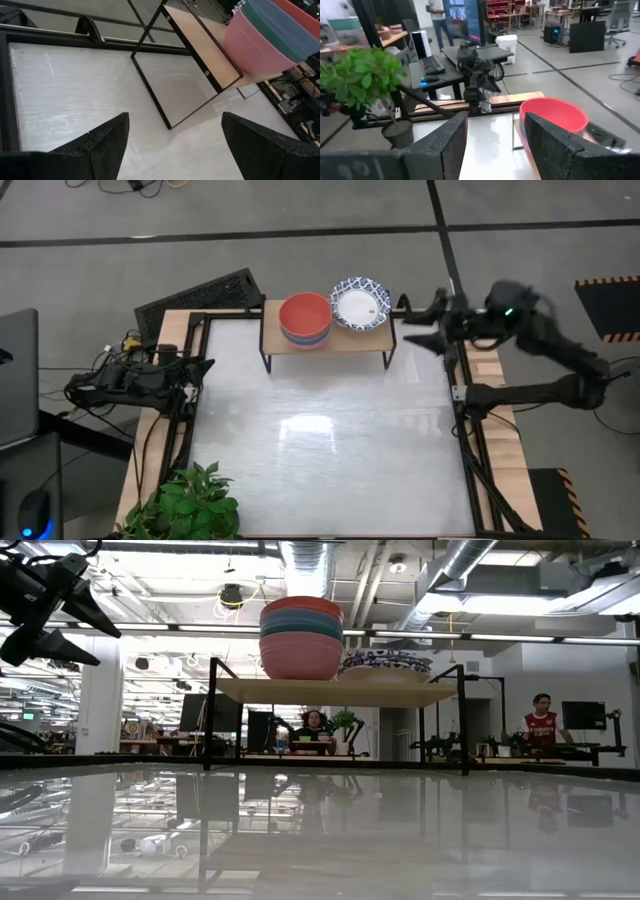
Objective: Place and stack bowls onto a shelf
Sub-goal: Return to Home Position
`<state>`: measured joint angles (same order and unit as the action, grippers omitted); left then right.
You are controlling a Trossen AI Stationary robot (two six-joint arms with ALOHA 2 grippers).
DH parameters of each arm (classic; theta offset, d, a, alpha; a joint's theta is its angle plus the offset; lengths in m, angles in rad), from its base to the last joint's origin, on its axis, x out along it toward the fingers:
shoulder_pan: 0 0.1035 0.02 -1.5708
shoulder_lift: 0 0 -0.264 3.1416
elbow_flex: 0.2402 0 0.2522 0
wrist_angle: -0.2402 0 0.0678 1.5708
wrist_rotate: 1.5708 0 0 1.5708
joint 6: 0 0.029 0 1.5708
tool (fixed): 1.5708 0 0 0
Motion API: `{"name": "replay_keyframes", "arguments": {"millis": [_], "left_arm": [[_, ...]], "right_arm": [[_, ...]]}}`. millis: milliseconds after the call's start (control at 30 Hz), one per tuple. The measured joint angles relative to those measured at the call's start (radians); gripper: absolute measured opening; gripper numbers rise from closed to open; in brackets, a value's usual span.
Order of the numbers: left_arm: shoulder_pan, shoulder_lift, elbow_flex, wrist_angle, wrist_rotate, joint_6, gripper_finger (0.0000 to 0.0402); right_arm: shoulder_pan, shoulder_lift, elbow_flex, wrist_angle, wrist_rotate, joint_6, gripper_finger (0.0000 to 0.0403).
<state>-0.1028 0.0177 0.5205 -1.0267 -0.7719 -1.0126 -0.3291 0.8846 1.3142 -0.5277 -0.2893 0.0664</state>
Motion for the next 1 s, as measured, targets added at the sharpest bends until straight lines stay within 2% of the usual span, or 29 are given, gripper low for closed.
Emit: {"name": "replay_keyframes", "arguments": {"millis": [200,400,667,1000], "left_arm": [[0.000,0.000,0.000,0.000,0.000,0.000,0.0302],[0.000,0.000,0.000,0.000,0.000,0.000,0.0302],[0.000,0.000,-0.033,0.006,-0.021,-0.014,0.0302],[0.000,0.000,-0.167,0.112,0.008,-0.005,0.0302]], "right_arm": [[0.046,-0.180,-0.420,0.335,0.001,0.107,0.0224],[0.084,-0.277,-0.708,0.521,0.002,0.158,0.0224],[0.114,-0.311,-0.955,0.754,0.002,0.200,0.0224],[0.115,-0.311,-1.138,0.947,0.002,0.221,0.0224]]}}
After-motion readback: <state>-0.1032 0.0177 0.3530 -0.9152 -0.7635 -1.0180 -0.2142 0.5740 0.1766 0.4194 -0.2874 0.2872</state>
